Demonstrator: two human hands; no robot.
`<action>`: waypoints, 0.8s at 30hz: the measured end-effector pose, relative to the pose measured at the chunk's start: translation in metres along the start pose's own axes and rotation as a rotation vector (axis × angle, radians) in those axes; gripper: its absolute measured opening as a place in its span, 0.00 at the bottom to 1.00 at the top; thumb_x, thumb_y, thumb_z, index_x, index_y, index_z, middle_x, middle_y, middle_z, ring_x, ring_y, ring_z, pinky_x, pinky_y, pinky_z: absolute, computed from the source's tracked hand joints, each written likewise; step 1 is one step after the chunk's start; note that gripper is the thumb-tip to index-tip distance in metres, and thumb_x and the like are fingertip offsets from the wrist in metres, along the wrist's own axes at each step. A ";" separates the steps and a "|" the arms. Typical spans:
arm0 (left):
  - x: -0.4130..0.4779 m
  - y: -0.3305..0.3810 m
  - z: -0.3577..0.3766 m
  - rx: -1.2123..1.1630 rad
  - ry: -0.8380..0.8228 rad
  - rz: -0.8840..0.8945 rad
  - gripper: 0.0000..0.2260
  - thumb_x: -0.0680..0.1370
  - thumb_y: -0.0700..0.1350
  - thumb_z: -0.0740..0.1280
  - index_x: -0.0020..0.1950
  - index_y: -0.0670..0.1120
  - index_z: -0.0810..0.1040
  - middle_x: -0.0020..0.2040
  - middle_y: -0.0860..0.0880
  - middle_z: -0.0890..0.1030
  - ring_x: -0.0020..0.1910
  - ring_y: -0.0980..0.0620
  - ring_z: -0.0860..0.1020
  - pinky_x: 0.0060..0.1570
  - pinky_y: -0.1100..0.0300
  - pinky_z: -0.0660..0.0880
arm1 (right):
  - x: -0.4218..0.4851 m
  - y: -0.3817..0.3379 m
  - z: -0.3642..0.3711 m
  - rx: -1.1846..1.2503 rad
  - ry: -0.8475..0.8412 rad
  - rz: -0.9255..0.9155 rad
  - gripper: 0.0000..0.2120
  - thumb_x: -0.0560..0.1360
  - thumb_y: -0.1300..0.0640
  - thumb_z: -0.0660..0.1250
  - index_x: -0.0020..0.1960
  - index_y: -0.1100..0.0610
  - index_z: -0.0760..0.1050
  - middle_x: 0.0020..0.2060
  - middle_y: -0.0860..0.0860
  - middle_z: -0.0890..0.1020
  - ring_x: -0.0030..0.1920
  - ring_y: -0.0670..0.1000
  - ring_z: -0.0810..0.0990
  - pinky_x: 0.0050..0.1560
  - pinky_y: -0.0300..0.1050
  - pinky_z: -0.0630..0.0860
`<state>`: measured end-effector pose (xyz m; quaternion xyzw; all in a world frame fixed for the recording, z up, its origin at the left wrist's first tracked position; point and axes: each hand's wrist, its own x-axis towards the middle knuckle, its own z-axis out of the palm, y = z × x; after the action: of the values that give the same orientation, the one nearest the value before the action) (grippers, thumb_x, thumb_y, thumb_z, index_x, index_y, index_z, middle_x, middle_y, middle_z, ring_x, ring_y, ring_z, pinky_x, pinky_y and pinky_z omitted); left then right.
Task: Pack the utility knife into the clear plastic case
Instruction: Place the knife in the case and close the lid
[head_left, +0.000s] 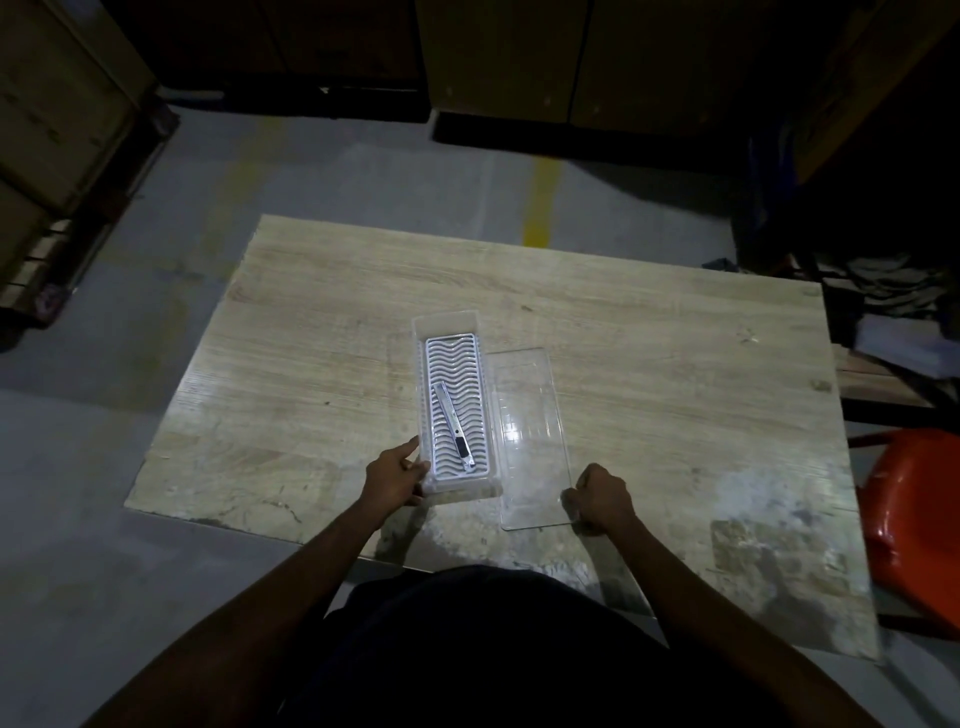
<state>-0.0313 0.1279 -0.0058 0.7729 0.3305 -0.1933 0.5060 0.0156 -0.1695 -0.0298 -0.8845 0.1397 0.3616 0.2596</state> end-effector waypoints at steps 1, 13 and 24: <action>0.000 0.000 0.000 0.000 0.001 -0.004 0.24 0.76 0.41 0.69 0.72 0.49 0.69 0.39 0.43 0.80 0.28 0.53 0.80 0.29 0.62 0.81 | -0.001 -0.001 0.001 0.007 -0.010 -0.002 0.16 0.71 0.55 0.70 0.54 0.62 0.73 0.50 0.59 0.81 0.49 0.57 0.78 0.42 0.42 0.68; -0.001 0.004 -0.001 0.026 -0.053 0.025 0.24 0.78 0.42 0.66 0.73 0.48 0.66 0.39 0.42 0.81 0.31 0.49 0.80 0.39 0.53 0.83 | -0.016 -0.044 0.006 0.115 0.219 -0.264 0.12 0.72 0.69 0.64 0.55 0.66 0.75 0.47 0.64 0.82 0.47 0.61 0.81 0.41 0.42 0.71; 0.007 0.011 -0.009 0.229 -0.118 0.172 0.23 0.78 0.43 0.64 0.73 0.48 0.67 0.53 0.37 0.83 0.51 0.41 0.82 0.54 0.53 0.78 | -0.049 -0.124 0.023 -0.064 0.335 -0.659 0.26 0.76 0.55 0.57 0.73 0.63 0.65 0.70 0.61 0.72 0.68 0.61 0.72 0.71 0.52 0.67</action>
<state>-0.0192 0.1351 0.0004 0.8383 0.2084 -0.2309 0.4478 0.0217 -0.0514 0.0353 -0.9366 -0.1234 0.1132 0.3077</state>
